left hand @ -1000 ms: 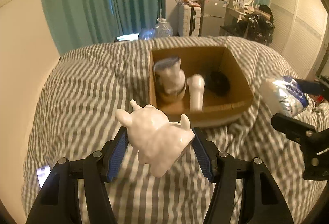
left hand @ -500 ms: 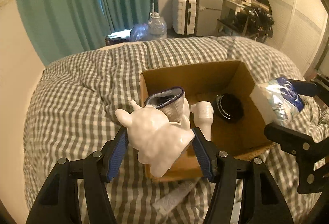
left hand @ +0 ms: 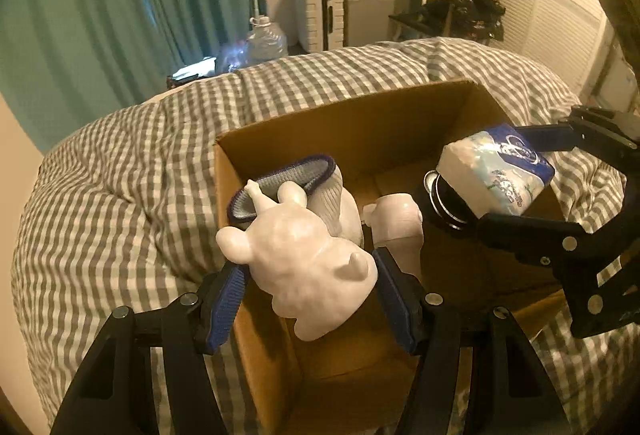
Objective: Organize objects
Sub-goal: 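Carry the figurine and tissue pack into the box and open both tools, then withdraw both tools from the box toward the earbud case and tube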
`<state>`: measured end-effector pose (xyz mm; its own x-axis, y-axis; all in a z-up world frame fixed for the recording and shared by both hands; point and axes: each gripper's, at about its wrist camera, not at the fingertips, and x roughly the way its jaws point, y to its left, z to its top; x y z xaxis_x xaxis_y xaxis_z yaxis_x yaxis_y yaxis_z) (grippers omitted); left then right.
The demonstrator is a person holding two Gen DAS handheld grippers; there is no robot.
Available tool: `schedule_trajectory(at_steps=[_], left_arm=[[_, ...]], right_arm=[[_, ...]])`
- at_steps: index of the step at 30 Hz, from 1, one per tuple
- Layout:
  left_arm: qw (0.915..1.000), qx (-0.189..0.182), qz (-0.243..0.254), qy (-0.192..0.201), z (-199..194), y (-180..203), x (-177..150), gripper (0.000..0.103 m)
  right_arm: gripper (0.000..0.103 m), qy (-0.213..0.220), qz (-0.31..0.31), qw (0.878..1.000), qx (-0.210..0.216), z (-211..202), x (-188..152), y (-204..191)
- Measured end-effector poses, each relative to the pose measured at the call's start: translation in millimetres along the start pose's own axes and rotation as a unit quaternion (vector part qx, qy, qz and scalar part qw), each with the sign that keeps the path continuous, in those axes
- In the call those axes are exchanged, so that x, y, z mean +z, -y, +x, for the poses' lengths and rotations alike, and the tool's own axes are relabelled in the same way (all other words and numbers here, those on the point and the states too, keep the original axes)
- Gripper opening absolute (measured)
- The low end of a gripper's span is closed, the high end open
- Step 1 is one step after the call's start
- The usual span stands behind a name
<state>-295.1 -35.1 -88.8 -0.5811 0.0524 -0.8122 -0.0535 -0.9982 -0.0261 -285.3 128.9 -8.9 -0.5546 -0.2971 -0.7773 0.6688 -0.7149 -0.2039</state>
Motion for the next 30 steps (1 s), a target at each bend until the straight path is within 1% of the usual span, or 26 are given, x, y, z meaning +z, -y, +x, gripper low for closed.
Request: schedule_trajectory(at_steps=[4,7,9,10,11,12,14,16,19,22,23,26,30], left_arm=[[0.9999,-0.002,0.008,0.008,3.0,0.7,-3.3,0.064],[0.9999,-0.001,0.012,0.008,4.2,3.0,-3.3,0.066],[1.0,0.0,0.009,0.003,2.5,5.2,-3.9,0.075],[1.0,-0.003,0.007,0.004,-1.0,6.1,-5.2,0.078],[0.9999,-0.003,0.006,0.009,-6.0,6.5,-6.9,0.083],[0.9999,-0.002,0.005,0.014,-11.6,7.3,-7.8,0.088],[0.9997,0.007,0.007,0.024,-26.1,9.8,-9.8,0.092],[0.9993,0.017,0.013,0.032,-40.9,11.5,-11.1,0.092],[0.9987,0.023,0.011,0.044,-65.6,11.0,-13.5,0.093],[0.9976,0.029,-0.002,0.064,-94.0,8.8,-14.0,0.094],[0.9971,0.03,-0.007,0.07,-103.3,7.8,-14.3,0.096],[0.9956,0.032,-0.019,0.086,-129.5,3.6,-17.0,0.096],[0.9931,0.036,-0.039,0.104,-160.2,-3.0,-23.7,0.098]], right_arm=[[0.083,0.001,0.003,1.0,0.011,5.2,-1.7,-0.8],[0.084,0.023,0.001,1.0,0.002,0.0,-1.2,-2.8],[0.088,0.033,0.005,0.999,-0.001,-8.1,0.2,-4.1],[0.089,0.039,0.007,0.999,-0.002,-14.0,1.1,-5.1],[0.09,0.044,0.009,0.999,-0.003,-19.9,1.4,-6.0],[0.09,0.051,0.012,0.999,-0.006,-28.0,2.2,-6.9],[0.091,0.067,0.018,0.998,-0.013,-46.6,2.0,-7.9],[0.091,0.081,0.022,0.996,-0.025,-68.3,1.1,-10.2],[0.091,0.089,0.023,0.995,-0.041,-93.6,0.7,-14.8],[0.091,0.105,0.022,0.993,-0.056,-126.1,-5.5,-20.8],[0.091,0.114,0.022,0.991,-0.06,-138.4,-7.3,-24.8],[0.091,0.141,0.025,0.988,-0.065,-167.4,-10.9,-35.5],[0.091,0.159,0.021,0.984,-0.072,-196.9,-15.4,-50.8]])
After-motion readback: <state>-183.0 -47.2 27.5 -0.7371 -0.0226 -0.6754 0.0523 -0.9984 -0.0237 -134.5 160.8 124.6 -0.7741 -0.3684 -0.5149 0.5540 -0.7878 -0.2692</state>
